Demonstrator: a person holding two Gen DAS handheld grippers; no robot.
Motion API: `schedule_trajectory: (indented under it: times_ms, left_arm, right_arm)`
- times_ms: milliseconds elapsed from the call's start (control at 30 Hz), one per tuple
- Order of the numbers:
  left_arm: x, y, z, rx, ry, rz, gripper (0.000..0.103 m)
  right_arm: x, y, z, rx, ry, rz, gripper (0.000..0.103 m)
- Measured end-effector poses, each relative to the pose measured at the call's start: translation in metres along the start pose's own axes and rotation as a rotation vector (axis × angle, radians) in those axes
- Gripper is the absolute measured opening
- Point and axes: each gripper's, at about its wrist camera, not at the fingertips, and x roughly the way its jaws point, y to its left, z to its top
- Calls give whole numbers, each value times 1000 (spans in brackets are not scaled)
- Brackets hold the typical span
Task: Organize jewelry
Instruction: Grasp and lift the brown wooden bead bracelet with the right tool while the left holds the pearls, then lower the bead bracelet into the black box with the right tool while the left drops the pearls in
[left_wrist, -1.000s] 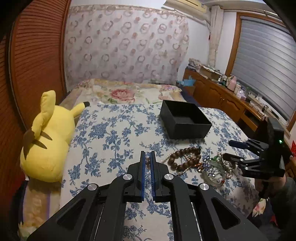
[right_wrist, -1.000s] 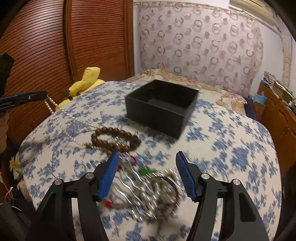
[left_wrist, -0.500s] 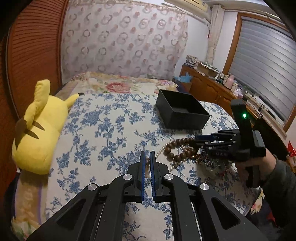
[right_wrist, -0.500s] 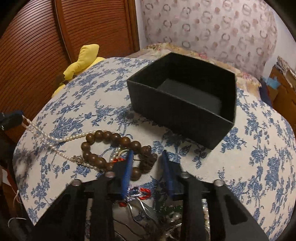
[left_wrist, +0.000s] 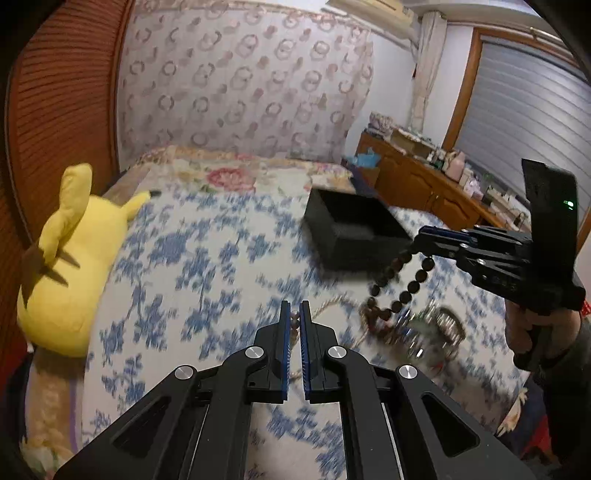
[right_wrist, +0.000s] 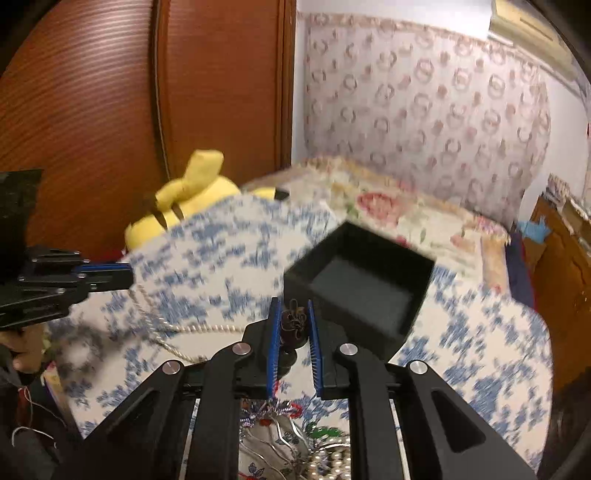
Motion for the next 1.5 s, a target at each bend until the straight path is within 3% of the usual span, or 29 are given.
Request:
schedule_trajectory:
  times_ms: [367, 900, 1167, 1500]
  left_arm:
    - [-14, -51, 82, 85, -118, -58, 4]
    - [-14, -95, 188, 147, -226, -75, 4]
    - [33, -101, 193, 159, -165, -50, 4]
    - [115, -86, 144, 136, -11, -29, 4]
  right_arm:
    - [-45, -39, 27, 15, -96, -55, 16]
    - [-29, -89, 53, 47, -136, -91, 16]
    - [-3, -96, 51, 53, -96, -94, 16]
    - [38, -98, 31, 77, -13, -83, 16]
